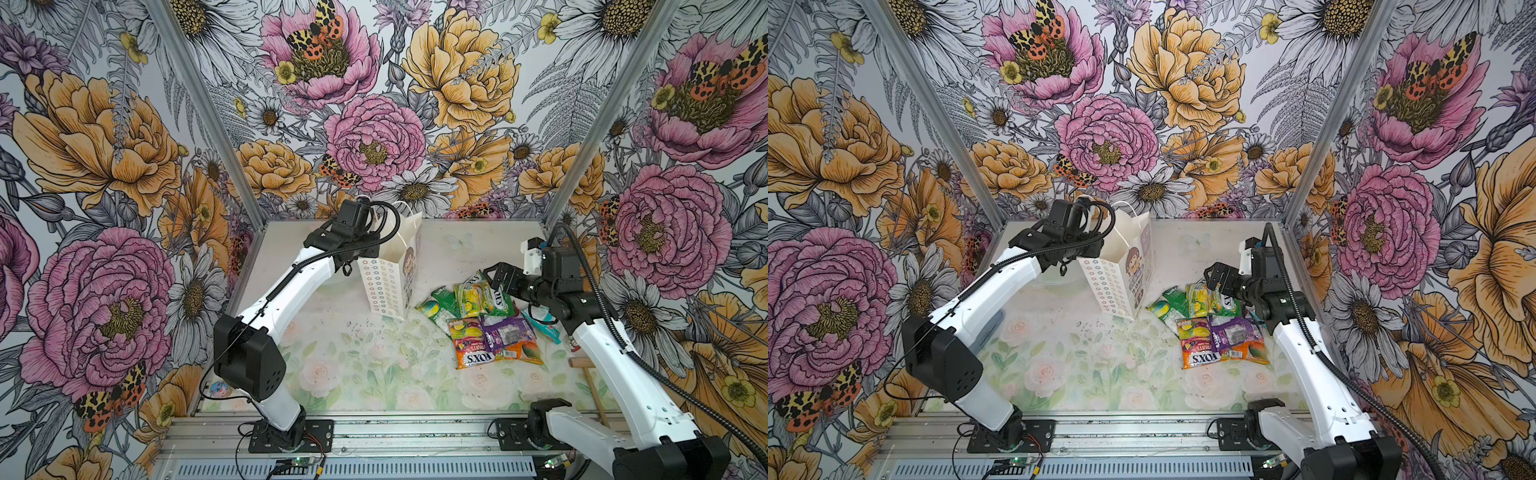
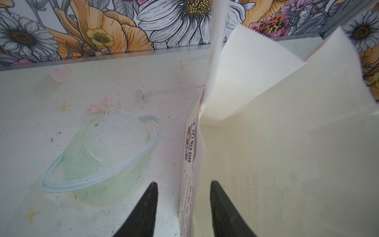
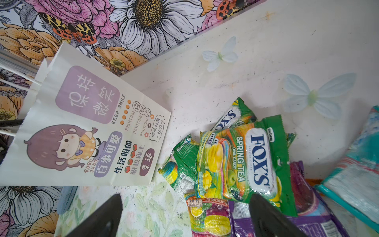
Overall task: Place the snacks into the paper bag
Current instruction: Rotate the paper bag at the center of the table.
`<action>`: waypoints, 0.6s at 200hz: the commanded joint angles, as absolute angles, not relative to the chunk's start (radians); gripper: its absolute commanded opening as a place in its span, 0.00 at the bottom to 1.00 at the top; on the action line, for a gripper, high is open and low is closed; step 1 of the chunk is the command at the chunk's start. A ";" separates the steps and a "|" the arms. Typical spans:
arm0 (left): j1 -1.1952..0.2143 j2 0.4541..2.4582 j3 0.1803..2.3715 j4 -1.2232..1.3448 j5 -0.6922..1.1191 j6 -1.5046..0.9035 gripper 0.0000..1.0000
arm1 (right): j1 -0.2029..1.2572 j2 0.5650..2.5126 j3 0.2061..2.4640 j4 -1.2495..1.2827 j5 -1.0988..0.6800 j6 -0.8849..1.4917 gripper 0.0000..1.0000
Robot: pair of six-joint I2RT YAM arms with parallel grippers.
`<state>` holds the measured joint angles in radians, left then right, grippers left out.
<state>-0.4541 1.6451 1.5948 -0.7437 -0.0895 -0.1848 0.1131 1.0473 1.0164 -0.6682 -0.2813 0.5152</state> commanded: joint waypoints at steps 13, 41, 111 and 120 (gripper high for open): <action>-0.460 1.623 1.573 -0.738 -0.088 -0.201 0.24 | 0.121 1.034 1.018 -0.646 -0.265 0.503 0.99; -0.460 1.627 1.575 -0.738 -0.092 -0.204 0.07 | 0.121 1.035 1.023 -0.647 -0.267 0.506 0.99; -0.453 1.638 1.574 -0.739 -0.085 -0.231 0.00 | 0.120 1.046 1.039 -0.647 -0.274 0.515 0.99; -0.452 1.637 1.575 -0.739 -0.084 -0.236 0.00 | 0.121 1.048 1.040 -0.647 -0.273 0.514 0.99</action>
